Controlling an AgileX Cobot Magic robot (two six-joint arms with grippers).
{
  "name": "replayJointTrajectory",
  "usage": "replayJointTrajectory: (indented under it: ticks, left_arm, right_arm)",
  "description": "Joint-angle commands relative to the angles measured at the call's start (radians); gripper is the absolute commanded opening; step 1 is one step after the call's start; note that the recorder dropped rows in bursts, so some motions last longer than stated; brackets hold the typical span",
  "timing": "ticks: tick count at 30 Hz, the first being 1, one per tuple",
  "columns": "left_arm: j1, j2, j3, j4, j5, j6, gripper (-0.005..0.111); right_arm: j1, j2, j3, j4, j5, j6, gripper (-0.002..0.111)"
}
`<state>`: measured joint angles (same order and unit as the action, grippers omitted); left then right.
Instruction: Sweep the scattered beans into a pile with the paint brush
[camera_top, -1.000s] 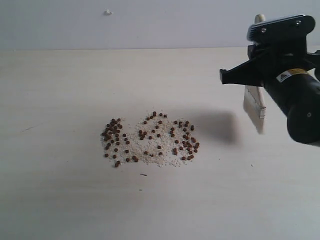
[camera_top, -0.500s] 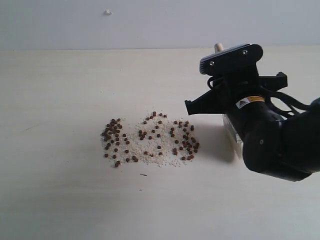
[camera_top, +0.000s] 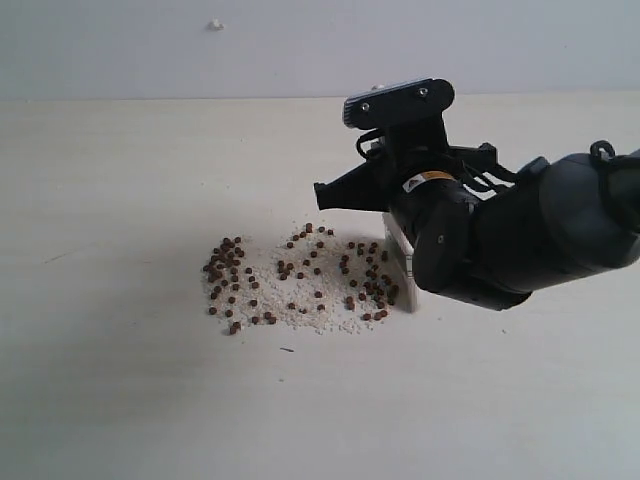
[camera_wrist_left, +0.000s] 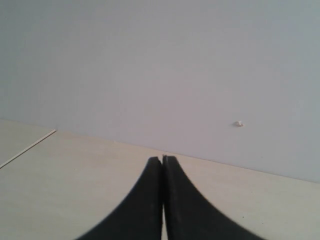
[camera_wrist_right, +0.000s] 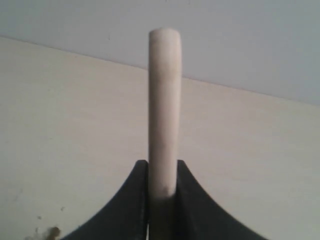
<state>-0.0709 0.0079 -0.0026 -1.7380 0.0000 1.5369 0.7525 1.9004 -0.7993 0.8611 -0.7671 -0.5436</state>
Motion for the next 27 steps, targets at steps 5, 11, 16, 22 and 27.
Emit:
replayJointTrajectory:
  ticks: [5,11,16,22,27]
  left_arm:
    - [-0.003,-0.003,0.003,-0.006,-0.006,0.0,0.0]
    - [-0.023,-0.003,0.003,-0.006,-0.006,0.0,0.0]
    - [-0.023,-0.003,0.003,-0.006,-0.006,0.0,0.0]
    - [-0.023,-0.003,0.003,-0.006,-0.006,0.0,0.0]
    - [-0.023,-0.003,0.003,-0.006,-0.006,0.0,0.0]
  right_arm:
    - [0.051,0.02,-0.067,0.017,0.121,0.083,0.0]
    - [0.08,0.02,-0.139,0.027,0.117,0.058,0.0]
    - [0.08,-0.034,-0.145,0.092,0.085,-0.069,0.0]
    - [0.067,-0.14,-0.145,0.281,-0.075,-0.554,0.0]
    - [-0.023,-0.015,-0.145,0.111,-0.066,-0.422,0.0]
